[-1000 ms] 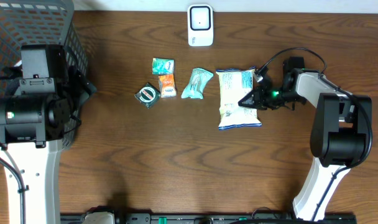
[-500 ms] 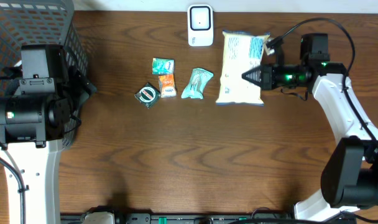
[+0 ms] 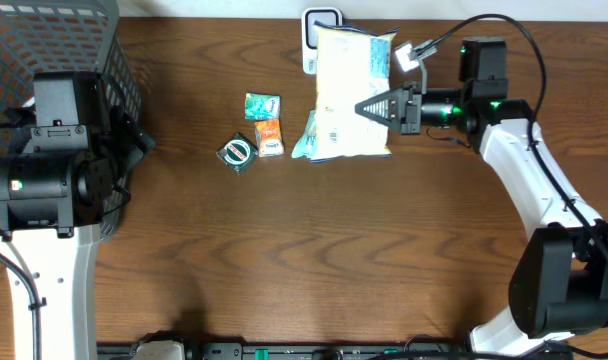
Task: Scan the item barcode
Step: 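Lift the chip bag and hold it up in front of the scanner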
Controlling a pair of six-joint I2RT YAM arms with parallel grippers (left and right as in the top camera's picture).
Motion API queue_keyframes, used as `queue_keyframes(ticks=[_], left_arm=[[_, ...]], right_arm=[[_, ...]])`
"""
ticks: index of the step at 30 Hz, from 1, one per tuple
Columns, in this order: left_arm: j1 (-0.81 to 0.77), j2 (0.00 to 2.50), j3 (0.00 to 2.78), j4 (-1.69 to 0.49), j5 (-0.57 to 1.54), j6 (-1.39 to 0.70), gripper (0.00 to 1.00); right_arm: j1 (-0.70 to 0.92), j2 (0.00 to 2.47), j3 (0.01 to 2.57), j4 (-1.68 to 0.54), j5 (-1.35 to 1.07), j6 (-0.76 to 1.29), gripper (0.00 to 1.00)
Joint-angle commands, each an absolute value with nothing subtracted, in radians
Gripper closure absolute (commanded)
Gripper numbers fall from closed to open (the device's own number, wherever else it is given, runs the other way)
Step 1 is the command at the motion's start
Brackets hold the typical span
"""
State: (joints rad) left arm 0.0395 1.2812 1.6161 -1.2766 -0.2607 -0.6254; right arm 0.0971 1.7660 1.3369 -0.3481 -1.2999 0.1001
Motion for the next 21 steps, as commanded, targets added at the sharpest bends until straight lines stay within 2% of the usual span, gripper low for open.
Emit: queue_keyframes(ticks=[1, 6, 21], left_arm=[[0.047, 1.281, 1.621, -1.279, -0.271, -0.63, 0.02], [0.047, 1.281, 1.621, -1.279, -0.271, -0.63, 0.02], [0.047, 1.281, 1.621, -1.279, -0.271, -0.63, 0.02]], right_arm=[[0.126, 1.752, 1.354, -0.347, -1.231, 0.164, 0.99], [0.162, 1.752, 1.354, -0.347, -1.153, 0.186, 0.99], [0.205, 1.752, 1.354, -0.339, -1.15, 0.167, 0.99]])
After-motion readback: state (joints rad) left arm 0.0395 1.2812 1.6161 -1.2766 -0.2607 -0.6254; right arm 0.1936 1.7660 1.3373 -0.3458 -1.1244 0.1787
